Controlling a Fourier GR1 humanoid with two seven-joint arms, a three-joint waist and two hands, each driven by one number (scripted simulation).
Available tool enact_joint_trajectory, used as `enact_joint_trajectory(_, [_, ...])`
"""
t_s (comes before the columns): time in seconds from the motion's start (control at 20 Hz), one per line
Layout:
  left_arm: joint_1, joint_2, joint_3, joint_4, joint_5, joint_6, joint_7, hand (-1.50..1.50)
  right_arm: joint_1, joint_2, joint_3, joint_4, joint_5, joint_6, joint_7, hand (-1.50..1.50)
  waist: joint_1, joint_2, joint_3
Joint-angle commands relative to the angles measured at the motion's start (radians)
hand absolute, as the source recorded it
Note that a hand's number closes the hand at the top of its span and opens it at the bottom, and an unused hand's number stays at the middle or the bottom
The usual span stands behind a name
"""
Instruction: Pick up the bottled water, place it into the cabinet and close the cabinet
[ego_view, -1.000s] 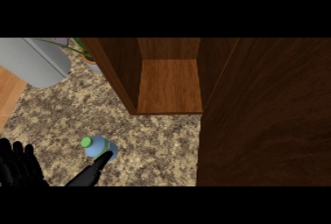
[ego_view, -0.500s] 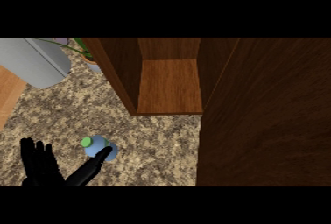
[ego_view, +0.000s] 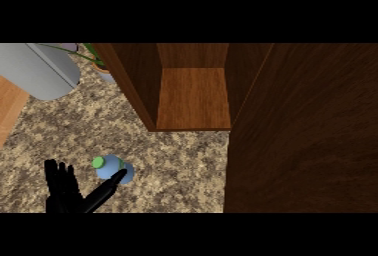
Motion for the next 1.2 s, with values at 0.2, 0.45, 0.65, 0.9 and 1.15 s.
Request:
enact_joint_trajectory(0.2, [-0.098, -0.001, 0.085, 0.417, 0.202, -0.271, -0.351, -1.50, 0.060, -0.030, 0.020, -0.130, 0.016, -0.005, 0.007, -1.50, -0.002, 0.005, 0.001])
enact_joint_trajectory(0.45, [-0.238, -0.001, 0.117, 0.612, 0.264, -0.347, -0.455, -1.50, 0.119, -0.066, 0.017, -0.165, 0.005, 0.010, -0.029, -1.50, -0.009, 0.005, 0.002])
enact_joint_trajectory(0.65, [-0.303, -0.001, 0.149, 0.756, 0.294, -0.374, -0.607, 1.50, 0.143, -0.094, 0.012, -0.207, -0.013, 0.008, -0.016, -1.50, -0.007, 0.007, 0.002])
enact_joint_trajectory(0.9, [-0.336, -0.001, 0.168, 0.919, 0.236, -0.335, -0.702, 1.50, 0.159, -0.083, 0.031, -0.112, 0.047, -0.003, -0.122, -1.50, -0.014, 0.004, 0.003])
enact_joint_trajectory(1.15, [-0.381, 0.056, 0.029, 0.931, 0.102, -0.325, -0.725, 1.50, 0.122, -0.086, 0.043, -0.110, 0.028, -0.015, -0.095, -1.50, -0.017, 0.009, 0.003])
